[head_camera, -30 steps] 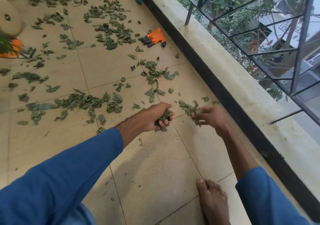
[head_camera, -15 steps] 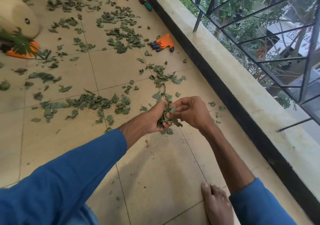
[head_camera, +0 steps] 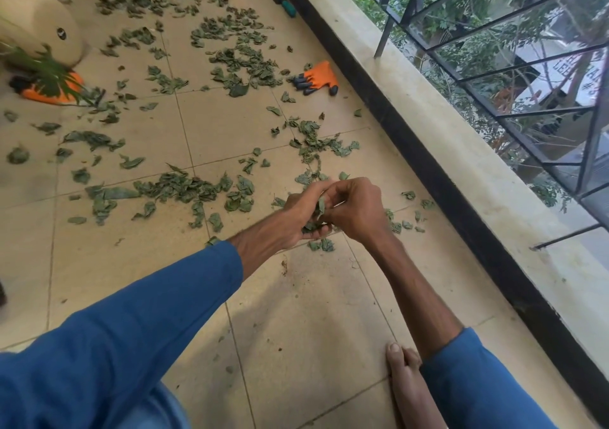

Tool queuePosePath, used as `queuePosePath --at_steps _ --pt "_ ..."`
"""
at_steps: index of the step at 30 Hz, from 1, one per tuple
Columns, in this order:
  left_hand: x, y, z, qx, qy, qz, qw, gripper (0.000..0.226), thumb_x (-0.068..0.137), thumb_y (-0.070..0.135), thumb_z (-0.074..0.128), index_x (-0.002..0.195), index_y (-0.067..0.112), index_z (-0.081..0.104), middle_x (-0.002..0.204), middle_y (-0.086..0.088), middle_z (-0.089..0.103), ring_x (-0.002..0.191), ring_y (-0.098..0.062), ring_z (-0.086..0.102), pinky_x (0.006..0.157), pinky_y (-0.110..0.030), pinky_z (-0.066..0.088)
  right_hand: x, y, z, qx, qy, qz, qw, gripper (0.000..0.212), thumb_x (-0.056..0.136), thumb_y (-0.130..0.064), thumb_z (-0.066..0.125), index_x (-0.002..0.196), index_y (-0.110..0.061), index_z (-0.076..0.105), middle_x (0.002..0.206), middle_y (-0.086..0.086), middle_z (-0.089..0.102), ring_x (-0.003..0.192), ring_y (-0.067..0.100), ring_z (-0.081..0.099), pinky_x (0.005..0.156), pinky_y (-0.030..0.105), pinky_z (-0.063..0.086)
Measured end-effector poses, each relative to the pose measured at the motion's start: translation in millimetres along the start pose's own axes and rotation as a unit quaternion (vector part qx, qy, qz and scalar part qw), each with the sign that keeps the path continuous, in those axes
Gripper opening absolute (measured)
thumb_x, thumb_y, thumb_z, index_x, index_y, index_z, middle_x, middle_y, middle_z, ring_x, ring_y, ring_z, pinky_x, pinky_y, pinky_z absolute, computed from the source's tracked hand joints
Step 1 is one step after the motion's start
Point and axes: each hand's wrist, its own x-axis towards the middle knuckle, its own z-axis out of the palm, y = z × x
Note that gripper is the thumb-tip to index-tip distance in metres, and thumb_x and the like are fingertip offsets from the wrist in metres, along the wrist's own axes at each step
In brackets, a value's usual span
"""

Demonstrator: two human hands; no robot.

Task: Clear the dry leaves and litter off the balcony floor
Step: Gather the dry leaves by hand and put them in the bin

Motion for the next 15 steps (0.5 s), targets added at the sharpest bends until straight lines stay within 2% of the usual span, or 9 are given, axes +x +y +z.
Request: queuePosePath --at_steps 5,9,12,15 --pt "4.5 -3.8 1.1 0.019 0.079 0.017 0.997 0.037 0.100 0.041 0.057 0.101 0.008 0.073 0.076 -0.010 0.073 0.053 -0.019 0.064 0.043 -0.022 0.047 -5.6 -1.3 -1.9 0.104 -0.024 0.050 0.993 0.022 0.071 0.001 0.088 0.089 -0.005 0.076 0.077 0.008 0.076 0.067 0.022 0.075 0.063 0.033 0.063" --pt "9.0 -0.3 -1.6 0.016 0.102 0.027 0.994 0.024 0.100 0.027 0.061 0.102 0.004 0.070 0.077 -0.011 0.074 0.049 -0.019 0.063 0.044 -0.024 0.049 -10.9 4.2 -16.7 0.239 -0.095 0.062 0.964 0.024 0.083 0.009 0.073 0.105 -0.002 0.074 0.090 0.013 0.078 0.082 0.029 0.077 0.074 0.035 0.063" --pt "10.6 3.5 -3.4 0.007 0.096 0.034 0.995 0.026 0.098 0.030 0.067 0.093 0.005 0.072 0.071 -0.009 0.072 0.048 -0.017 0.061 0.047 -0.024 0.050 -9.5 11.7 -20.8 0.239 -0.042 0.055 0.969 0.021 0.084 0.006 0.075 0.102 -0.006 0.075 0.092 0.010 0.078 0.082 0.030 0.075 0.072 0.037 0.063" --pt "10.1 6.5 -4.2 0.000 0.083 0.042 0.996 0.031 0.098 0.035 0.068 0.084 0.008 0.072 0.063 -0.006 0.067 0.047 -0.015 0.060 0.046 -0.022 0.048 -8.2 22.8 -21.1 0.162 0.029 0.048 0.985 0.011 0.088 -0.006 0.076 0.096 -0.013 0.078 0.086 0.002 0.077 0.077 0.019 0.073 0.069 0.033 0.062"
